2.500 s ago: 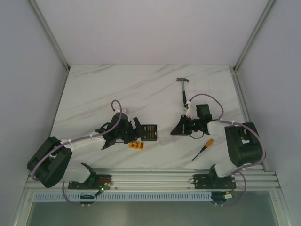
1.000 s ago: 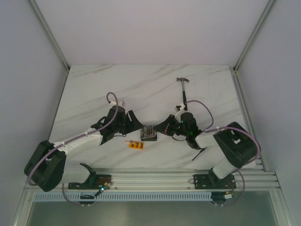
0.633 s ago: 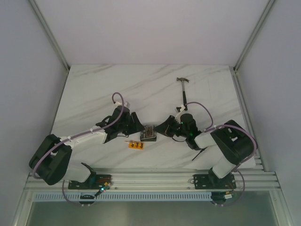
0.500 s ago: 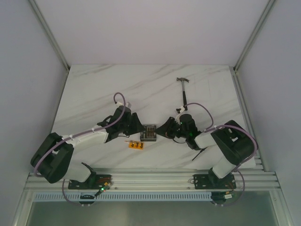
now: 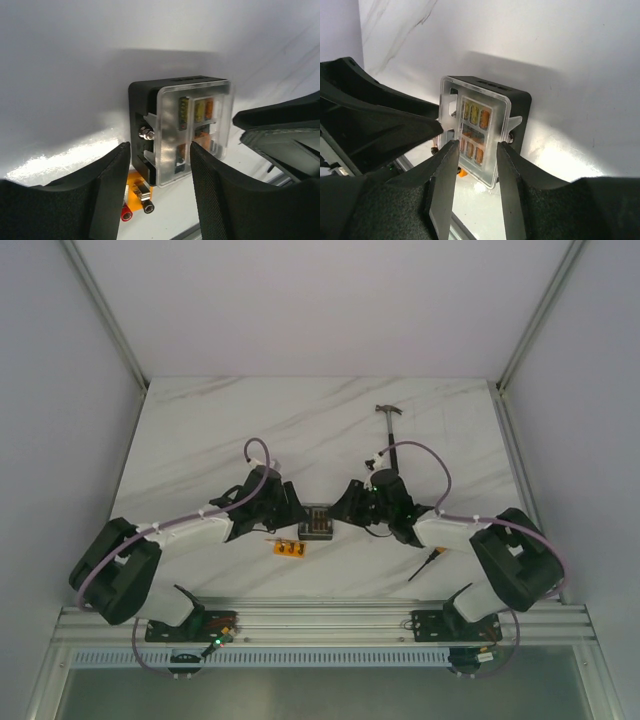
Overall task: Snap on the fuse box
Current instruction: Close the fuse box cover on the fuse box base.
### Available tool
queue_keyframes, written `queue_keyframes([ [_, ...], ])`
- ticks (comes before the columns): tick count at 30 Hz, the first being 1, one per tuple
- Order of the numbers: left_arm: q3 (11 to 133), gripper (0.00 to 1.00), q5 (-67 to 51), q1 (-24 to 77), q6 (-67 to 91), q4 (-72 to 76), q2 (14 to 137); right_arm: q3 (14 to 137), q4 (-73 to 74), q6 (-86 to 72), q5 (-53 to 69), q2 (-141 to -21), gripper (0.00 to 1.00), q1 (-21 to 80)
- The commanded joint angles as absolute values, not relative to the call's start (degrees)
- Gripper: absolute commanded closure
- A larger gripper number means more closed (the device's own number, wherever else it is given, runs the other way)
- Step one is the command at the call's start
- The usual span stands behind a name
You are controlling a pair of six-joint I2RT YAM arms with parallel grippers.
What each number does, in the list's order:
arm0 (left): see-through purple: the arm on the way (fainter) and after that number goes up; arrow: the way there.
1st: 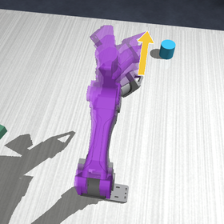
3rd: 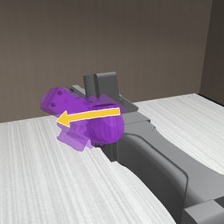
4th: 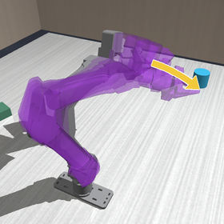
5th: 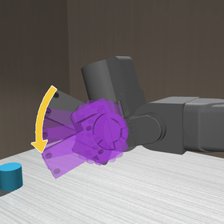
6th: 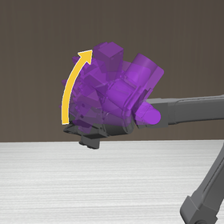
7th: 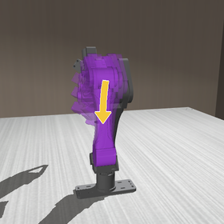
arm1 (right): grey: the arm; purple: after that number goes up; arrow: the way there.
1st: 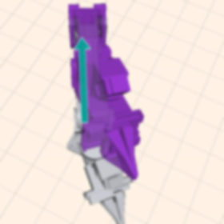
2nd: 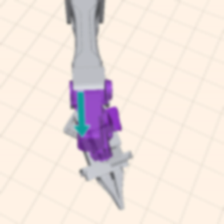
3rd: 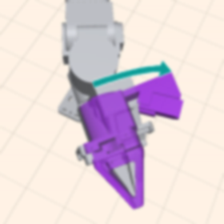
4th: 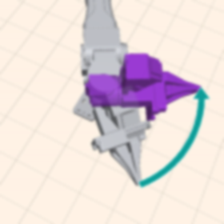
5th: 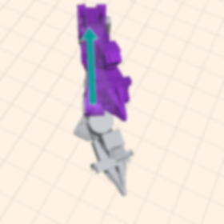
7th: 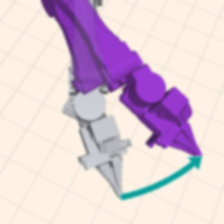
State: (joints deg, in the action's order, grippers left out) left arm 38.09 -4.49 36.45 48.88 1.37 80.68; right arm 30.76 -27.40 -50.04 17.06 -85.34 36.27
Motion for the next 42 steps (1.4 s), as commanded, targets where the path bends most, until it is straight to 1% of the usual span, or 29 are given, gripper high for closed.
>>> queue_keyframes([
  [1,38.1,0.39,-6.2,36.7,49.5,0.0,83.5,35.4,-18.0,-46.5,11.9,-86.6,0.56,38.1],
  [4,38.1,0.36,-7.1,36.9,49.9,0.0,84.5,37.2,-13.9,-46.9,9.0,-87.6,0.56,39.5],
  [9,37.8,0.35,-10.3,37.6,51.7,2.6,85.7,39.2,-10.8,-47.7,8.6,-87.9,0.53,41.7],
  [10,37.6,0.34,-10.9,37.8,52.3,3.6,85.9,39.5,-10.7,-47.8,8.8,-89.4,0.53,42.1],
  [15,37.3,0.36,-14.3,38.6,54.6,8.2,88.3,41.9,-11.1,-47.6,10.2,-91.3,0.52,43.3],
  [23,36.9,0.38,-13.0,39.3,56.6,10.4,87.2,44.4,-9.7,-47.7,10.9,-91.4,0.5,44.2],
  [30,36.1,0.38,-12.7,39.7,57.6,12.3,88.0,46.8,-6.6,-46.3,10.1,-90.8,0.43,45.1],
  [35,35.4,0.37,-11.9,39.7,57.6,12.3,87.6,47.5,-1.3,-43.5,5.4,-89.4,0.34,44.7],
  [36,35.1,0.36,-11.6,39.6,57.6,12.2,87.1,47.5,-0.3,-43.1,4.3,-88.9,0.34,44.5],
  [38,34.5,0.34,-10.7,39.6,57.5,11.3,85.7,47.6,2.3,-42.2,1.8,-86.7,0.28,44.1],
  [42,33.6,0.32,-9.2,39.5,57.1,8.4,82.6,45.8,3.8,-41.7,2.5,-83.9,0.27,43.5],
])
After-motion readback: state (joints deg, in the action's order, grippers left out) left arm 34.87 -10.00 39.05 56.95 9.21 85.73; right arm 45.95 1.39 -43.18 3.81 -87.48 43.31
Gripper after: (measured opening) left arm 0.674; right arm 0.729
